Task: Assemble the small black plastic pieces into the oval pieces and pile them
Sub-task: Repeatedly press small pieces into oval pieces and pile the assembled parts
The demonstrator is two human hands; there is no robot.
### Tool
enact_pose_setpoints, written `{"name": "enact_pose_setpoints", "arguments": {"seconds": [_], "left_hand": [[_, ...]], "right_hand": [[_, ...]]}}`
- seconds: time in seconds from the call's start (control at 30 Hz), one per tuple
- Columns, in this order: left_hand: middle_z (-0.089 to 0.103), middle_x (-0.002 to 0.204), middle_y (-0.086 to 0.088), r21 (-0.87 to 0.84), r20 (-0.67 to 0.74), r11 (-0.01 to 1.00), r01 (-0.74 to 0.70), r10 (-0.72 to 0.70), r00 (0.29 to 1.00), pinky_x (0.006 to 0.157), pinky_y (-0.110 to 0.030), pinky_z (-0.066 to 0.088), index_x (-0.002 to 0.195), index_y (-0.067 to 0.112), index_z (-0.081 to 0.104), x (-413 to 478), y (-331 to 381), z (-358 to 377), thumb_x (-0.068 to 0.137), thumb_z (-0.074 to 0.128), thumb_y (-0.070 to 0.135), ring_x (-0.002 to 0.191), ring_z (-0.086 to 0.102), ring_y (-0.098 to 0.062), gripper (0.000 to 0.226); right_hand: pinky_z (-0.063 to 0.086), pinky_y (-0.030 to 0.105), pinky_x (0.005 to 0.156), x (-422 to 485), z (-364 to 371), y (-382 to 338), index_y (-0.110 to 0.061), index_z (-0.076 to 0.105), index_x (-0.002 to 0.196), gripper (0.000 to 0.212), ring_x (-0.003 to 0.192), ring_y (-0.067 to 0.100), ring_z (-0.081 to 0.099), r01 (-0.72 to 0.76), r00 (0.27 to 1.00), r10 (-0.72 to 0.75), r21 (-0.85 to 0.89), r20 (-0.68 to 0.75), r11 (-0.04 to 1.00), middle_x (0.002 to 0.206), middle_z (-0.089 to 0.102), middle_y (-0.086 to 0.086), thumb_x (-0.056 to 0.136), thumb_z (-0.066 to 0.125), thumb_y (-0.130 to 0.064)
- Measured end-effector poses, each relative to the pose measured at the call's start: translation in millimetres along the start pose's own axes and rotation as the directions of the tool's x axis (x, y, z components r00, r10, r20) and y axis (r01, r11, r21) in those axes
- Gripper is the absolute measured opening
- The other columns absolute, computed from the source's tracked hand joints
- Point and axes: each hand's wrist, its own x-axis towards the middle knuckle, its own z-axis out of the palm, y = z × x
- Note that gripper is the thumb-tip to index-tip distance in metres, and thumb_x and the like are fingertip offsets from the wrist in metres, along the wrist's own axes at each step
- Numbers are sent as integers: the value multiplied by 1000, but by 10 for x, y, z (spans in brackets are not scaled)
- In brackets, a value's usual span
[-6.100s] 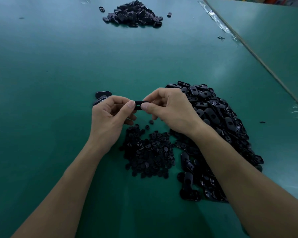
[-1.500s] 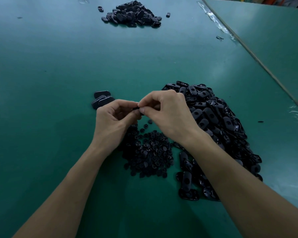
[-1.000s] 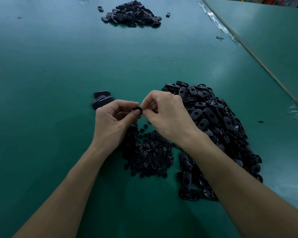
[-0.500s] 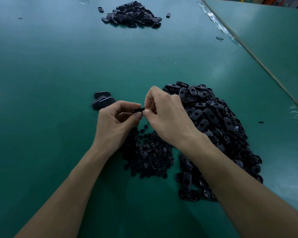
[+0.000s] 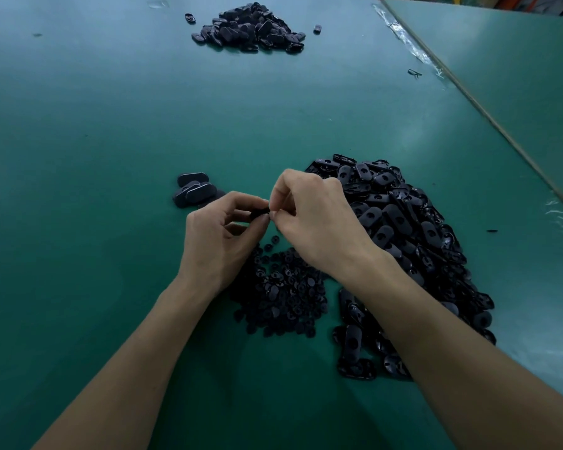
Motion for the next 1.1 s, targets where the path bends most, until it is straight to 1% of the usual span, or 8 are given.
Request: {"name": "enact_pose_setpoints", "arguments": {"seconds": [0.17,0.33,0.4,0.47,0.53,0.67,0.83,1.1], "left_hand": [[71,87,20,33,-22,998,-47,48,999,67,-18,55,90,42,65,6,1,-20,87,76,11,79,70,-1,34],[72,83,22,-6,-61,1000,8,-9,998,66,-18,55,88,35,67,33,-50,-17,86,76,7,74,69,-1,30],[73,81,17,-61,-61,997,42,-46,997,68,-20,55,88,31,68,40,-68,-15,86,76,3,73,69,-4,29],[74,81,13,-145,-51,987,67,-76,996,70,-21,55,91,26,68,44,-71,-21,86,75,-1,75,70,-6,29],[75,82,13,-220,-30,972,81,-90,996,69,-18,55,93,22,68,49,-66,-27,86,74,-4,76,70,-5,28],[76,80,6,-308,2,943,125,-131,991,69,-21,57,94,20,69,56,-73,-28,85,74,-5,75,72,-9,27],[77,79,4,-374,33,913,166,-166,986,67,-21,59,93,16,70,52,-95,-15,83,74,-3,72,72,-8,22],[77,80,4,-363,83,905,221,-205,975,66,-20,58,94,17,72,55,-84,-20,82,74,-2,73,73,-8,22]], "right_hand": [[58,36,74,-13,-24,-15,-24,63,83,22,79,14,65,7,999,-8,24,32,1000,83,66,-1,91,62,-4],[57,28,75,-1,-40,-13,-21,68,87,15,79,7,67,42,999,-44,59,31,997,84,69,-4,91,66,-6],[56,30,82,9,-31,-3,-20,69,96,12,87,9,65,66,998,-66,29,0,997,93,69,-4,91,68,-10],[53,33,91,28,-20,16,-22,67,114,22,101,12,62,67,998,-67,-47,0,997,111,66,-2,92,69,-17],[51,31,95,50,-26,46,-21,67,124,30,105,12,62,38,999,-36,-43,32,998,115,67,-1,94,68,-20],[50,9,80,65,-39,114,-18,76,110,19,79,-6,63,-4,997,-3,95,75,995,82,66,-17,92,71,-16],[54,14,77,74,-41,196,-16,78,102,14,72,-5,66,-29,998,17,188,66,982,76,69,-16,88,75,-16],[47,7,60,31,17,195,-18,77,89,7,65,-8,63,-15,1000,17,193,-7,981,69,68,-15,83,74,-16]]}}
